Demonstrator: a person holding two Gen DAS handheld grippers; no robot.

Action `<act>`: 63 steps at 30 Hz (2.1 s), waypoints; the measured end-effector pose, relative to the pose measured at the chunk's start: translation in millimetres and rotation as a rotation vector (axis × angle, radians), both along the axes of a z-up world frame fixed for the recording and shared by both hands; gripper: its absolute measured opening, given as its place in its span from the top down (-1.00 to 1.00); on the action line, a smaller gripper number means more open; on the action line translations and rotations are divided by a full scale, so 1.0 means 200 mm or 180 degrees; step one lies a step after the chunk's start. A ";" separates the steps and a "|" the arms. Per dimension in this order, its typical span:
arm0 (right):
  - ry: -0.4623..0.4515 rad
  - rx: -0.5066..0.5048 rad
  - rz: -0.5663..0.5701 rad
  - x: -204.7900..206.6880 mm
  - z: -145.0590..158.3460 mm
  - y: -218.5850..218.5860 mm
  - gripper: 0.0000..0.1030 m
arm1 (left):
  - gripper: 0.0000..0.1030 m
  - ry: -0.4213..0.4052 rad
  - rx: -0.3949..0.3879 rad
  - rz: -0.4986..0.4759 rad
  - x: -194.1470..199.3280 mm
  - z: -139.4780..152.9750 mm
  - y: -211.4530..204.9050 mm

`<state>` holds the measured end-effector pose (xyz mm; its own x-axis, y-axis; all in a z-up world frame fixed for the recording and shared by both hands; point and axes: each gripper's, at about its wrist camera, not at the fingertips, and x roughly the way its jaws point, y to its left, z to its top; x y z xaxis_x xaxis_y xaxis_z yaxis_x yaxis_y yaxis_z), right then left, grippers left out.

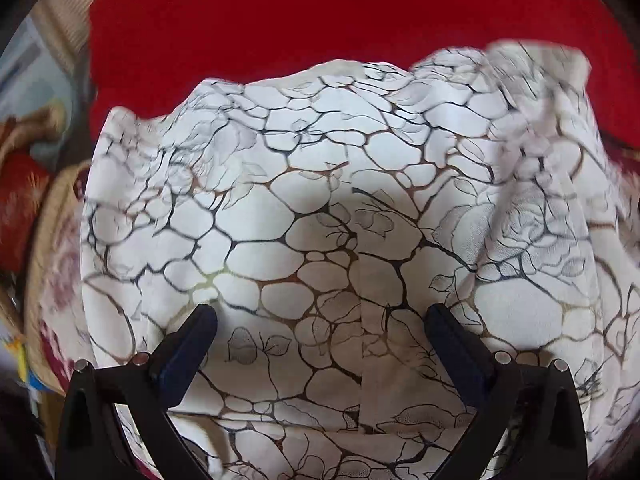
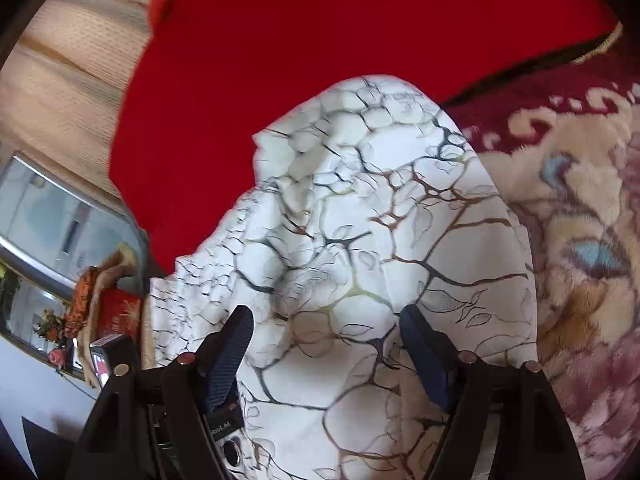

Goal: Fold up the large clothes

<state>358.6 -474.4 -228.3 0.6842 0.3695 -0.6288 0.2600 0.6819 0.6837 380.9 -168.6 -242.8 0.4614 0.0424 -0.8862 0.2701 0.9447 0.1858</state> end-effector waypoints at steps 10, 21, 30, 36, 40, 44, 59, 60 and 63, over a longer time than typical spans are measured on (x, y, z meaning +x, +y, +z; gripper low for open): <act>-0.0410 -0.0335 -0.0095 -0.08 0.18 0.05 -0.53 | -1.00 -0.0602 0.0111 -0.0053 -0.21 0.27 0.29; -0.0069 -0.0726 0.0261 -0.07 0.09 0.26 -0.53 | -1.00 -0.0622 0.0063 0.0600 -0.30 0.19 1.02; -0.0305 -0.0693 0.0193 -0.13 0.16 0.26 -0.54 | -1.00 -0.0406 -0.0987 0.0366 -0.22 0.20 1.08; -0.0177 -0.0696 0.0254 -0.09 0.11 0.26 -0.53 | -1.00 -0.0003 -0.1525 0.0527 -0.02 0.06 1.03; -0.0172 -0.0705 0.0257 -0.09 0.10 0.26 -0.53 | -1.00 0.0340 -0.2127 0.0457 0.13 0.03 1.00; -0.0175 -0.0744 0.0276 -0.07 0.10 0.26 -0.53 | -1.00 0.0796 -0.2024 0.0396 0.28 -0.08 0.90; -0.0258 -0.0808 0.0266 -0.02 0.09 0.27 -0.53 | -0.73 0.0635 -0.1953 -0.0087 0.30 -0.01 0.68; -0.0258 -0.0796 0.0266 -0.02 0.09 0.27 -0.53 | -0.71 0.0636 -0.1969 -0.0022 0.31 -0.03 0.67; -0.0268 -0.0761 0.0252 -0.03 0.09 0.25 -0.50 | 0.11 0.0550 -0.1980 0.0150 0.30 -0.04 0.68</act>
